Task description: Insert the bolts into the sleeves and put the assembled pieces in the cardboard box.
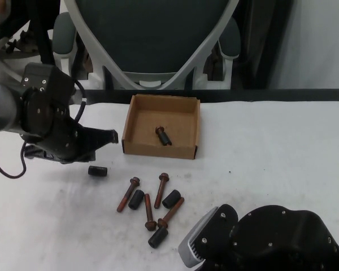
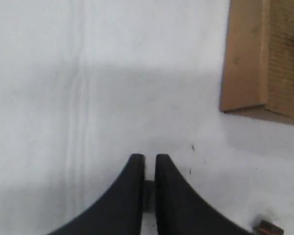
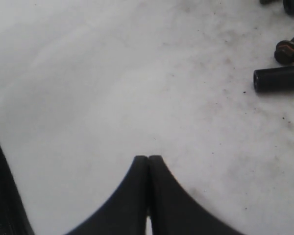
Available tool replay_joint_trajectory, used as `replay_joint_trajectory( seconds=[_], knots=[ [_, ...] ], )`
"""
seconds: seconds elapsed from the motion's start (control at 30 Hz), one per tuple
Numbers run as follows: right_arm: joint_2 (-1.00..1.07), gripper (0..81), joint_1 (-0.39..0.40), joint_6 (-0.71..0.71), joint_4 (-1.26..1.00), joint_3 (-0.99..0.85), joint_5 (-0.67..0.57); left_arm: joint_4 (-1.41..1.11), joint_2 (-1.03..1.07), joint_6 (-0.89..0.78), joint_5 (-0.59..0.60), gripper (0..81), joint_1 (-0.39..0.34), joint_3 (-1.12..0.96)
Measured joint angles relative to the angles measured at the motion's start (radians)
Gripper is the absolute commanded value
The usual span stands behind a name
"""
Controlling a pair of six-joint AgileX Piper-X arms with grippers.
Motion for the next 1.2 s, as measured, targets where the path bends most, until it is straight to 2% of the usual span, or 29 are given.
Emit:
replay_joint_trajectory(
  seconds=[0.13, 0.27, 0.5, 0.6, 0.63, 0.73, 1.2],
  knots=[
    [0.000, 0.2, 0.000, 0.000, -0.012, 0.000, 0.000, -0.013, 0.000, 0.148, -0.002, 0.8, 0.000, 0.000],
    [0.000, 0.2, 0.000, 0.000, -0.016, 0.000, 0.000, -0.016, 0.002, 0.221, 0.004, 0.8, 0.000, 0.000],
    [-0.005, 0.2, 0.000, 0.000, -0.017, 0.000, 0.000, 0.007, 0.085, 0.312, 0.127, 0.8, -0.010, -0.005],
    [-0.018, 0.2, 0.000, 0.004, -0.017, 0.000, 0.000, 0.053, 0.089, 0.427, 0.094, 0.8, -0.024, -0.028],
    [-0.025, 0.2, 0.000, 0.007, -0.017, 0.000, 0.000, 0.088, 0.089, 0.516, 0.047, 0.8, -0.034, -0.041],
    [-0.045, 0.2, 0.000, 0.007, -0.017, 0.000, 0.000, 0.152, 0.082, 0.640, -0.024, 0.8, -0.077, -0.052],
    [-0.062, 0.2, 0.000, 0.007, 0.003, 0.000, -0.015, 0.486, -0.032, 0.925, -0.158, 0.8, -0.152, -0.021]
  ],
)
